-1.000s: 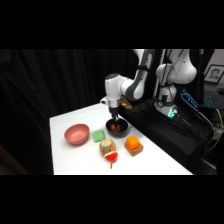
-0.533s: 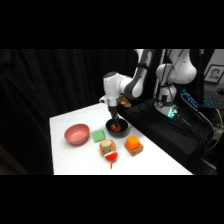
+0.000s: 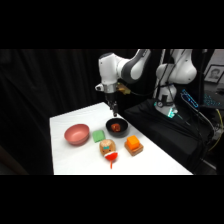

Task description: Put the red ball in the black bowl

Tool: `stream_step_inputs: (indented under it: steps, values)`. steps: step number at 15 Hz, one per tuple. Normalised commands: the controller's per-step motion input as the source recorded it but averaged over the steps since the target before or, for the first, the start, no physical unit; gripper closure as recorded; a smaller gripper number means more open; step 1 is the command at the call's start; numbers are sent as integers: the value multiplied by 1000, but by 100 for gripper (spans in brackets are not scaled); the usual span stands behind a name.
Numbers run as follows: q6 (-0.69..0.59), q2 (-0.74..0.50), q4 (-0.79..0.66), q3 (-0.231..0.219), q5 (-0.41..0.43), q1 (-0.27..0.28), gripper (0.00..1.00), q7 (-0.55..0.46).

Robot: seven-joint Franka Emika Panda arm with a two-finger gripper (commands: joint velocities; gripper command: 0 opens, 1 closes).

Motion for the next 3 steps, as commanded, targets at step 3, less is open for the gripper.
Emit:
stream_step_inputs:
  steps: [3]
  values:
    - [-403,-228,209,-14,-23,-59,0,-166]
